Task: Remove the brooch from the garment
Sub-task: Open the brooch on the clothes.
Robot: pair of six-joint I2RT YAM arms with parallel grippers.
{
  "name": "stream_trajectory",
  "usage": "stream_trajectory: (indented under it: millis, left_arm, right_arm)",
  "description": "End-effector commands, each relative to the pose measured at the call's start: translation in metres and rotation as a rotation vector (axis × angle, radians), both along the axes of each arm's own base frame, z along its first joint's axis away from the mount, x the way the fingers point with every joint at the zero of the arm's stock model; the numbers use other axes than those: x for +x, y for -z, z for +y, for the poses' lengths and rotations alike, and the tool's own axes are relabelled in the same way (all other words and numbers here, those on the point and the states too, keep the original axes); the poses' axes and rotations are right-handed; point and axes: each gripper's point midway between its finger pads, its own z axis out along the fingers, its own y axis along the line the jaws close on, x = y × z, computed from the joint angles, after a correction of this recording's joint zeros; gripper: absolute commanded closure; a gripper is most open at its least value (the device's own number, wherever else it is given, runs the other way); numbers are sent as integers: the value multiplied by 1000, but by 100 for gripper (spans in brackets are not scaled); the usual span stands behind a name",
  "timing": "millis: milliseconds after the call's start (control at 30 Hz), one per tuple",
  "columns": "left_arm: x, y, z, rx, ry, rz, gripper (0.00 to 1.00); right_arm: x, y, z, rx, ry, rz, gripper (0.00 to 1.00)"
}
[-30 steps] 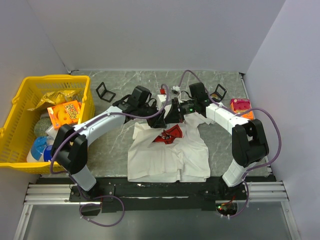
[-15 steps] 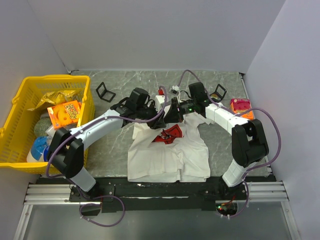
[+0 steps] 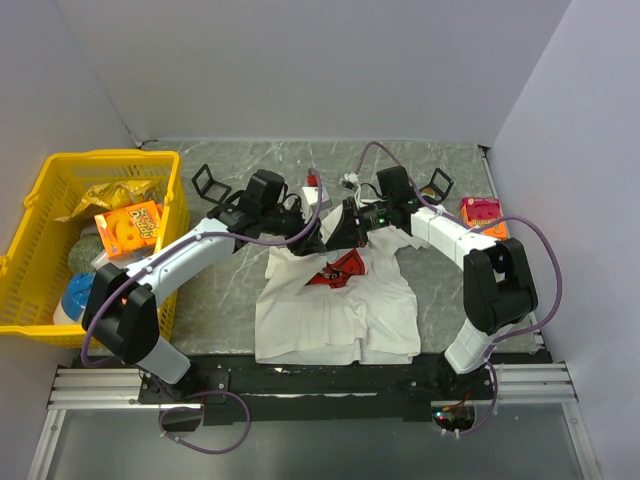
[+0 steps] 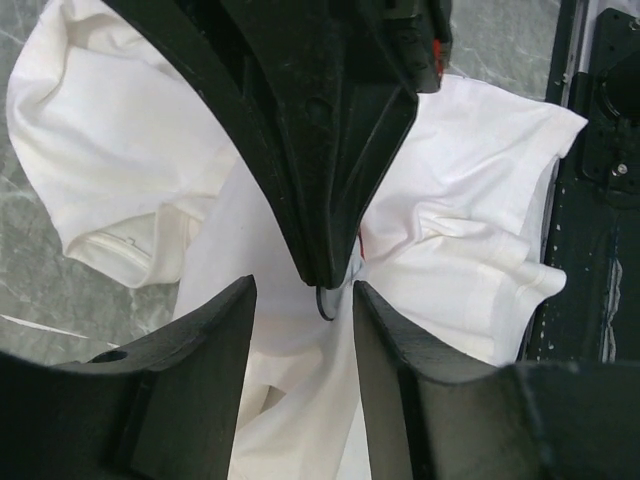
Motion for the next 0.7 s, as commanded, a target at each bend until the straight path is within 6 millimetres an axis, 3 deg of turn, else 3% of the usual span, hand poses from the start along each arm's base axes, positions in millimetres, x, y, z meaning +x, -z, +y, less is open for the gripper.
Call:
stream_trajectory:
  millis: [0, 333, 667]
  left_arm:
    - [-9, -20, -2, -47, 71, -49, 50]
    - [-15, -3, -9, -20, 84, -33, 48]
    - [-6, 12, -11, 31, 45, -45, 50]
  right_arm:
    - [-2, -26, 3, 46, -30, -58, 100]
    - [0, -26, 3, 37, -17, -60, 100]
    - [0, -26, 3, 37, -17, -63, 100]
